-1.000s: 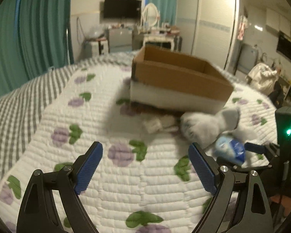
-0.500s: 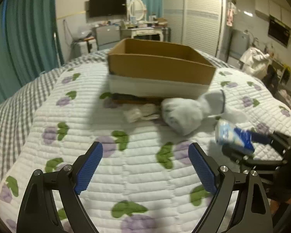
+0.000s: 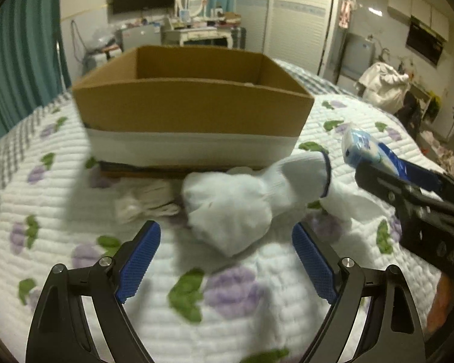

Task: Organize soft objects
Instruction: 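Grasp the white sock with the left gripper, then carry the tissue pack and the sock over the box with both grippers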

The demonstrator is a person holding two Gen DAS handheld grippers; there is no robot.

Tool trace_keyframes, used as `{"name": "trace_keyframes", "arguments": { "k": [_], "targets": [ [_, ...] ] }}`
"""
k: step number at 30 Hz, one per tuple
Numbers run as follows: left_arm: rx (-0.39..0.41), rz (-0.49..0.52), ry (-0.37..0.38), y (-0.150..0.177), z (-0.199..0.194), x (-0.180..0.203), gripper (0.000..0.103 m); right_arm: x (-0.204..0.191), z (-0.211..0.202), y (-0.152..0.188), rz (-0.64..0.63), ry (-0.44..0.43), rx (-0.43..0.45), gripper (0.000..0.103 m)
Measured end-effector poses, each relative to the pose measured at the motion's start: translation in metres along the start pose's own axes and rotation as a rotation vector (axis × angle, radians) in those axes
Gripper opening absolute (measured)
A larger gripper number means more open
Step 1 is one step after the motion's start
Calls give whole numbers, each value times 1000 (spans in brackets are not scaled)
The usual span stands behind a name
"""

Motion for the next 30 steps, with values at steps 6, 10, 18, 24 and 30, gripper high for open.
{"name": "trace_keyframes", "arguments": {
  "k": [6, 10, 18, 24, 30],
  "targets": [
    [-24, -11, 9, -12, 27, 2, 87, 6, 15, 4, 0, 17, -24, 68],
    [1, 19, -6, -10, 21, 5, 70, 8, 12, 5, 11, 12, -18, 68],
    [26, 61, -41, 6, -12, -1, 51, 3, -3, 8, 12, -12, 5, 68],
    [77, 65, -39, 13, -63, -4, 51, -10, -36, 9, -11, -45, 50, 68],
    [155, 59, -81, 3, -125, -16, 51, -25, -85, -3, -64, -72, 113, 68]
  ]
}}
Point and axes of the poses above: each gripper's, at about its wrist camera, not at the fingertips, and z roughly the way its jaws point, x to its right, y to its underside, the point moved 9 cm from there along z, roughly the way its jaws point, and after that the axes turned 13 degrees about -x, right-handed, at the moved point
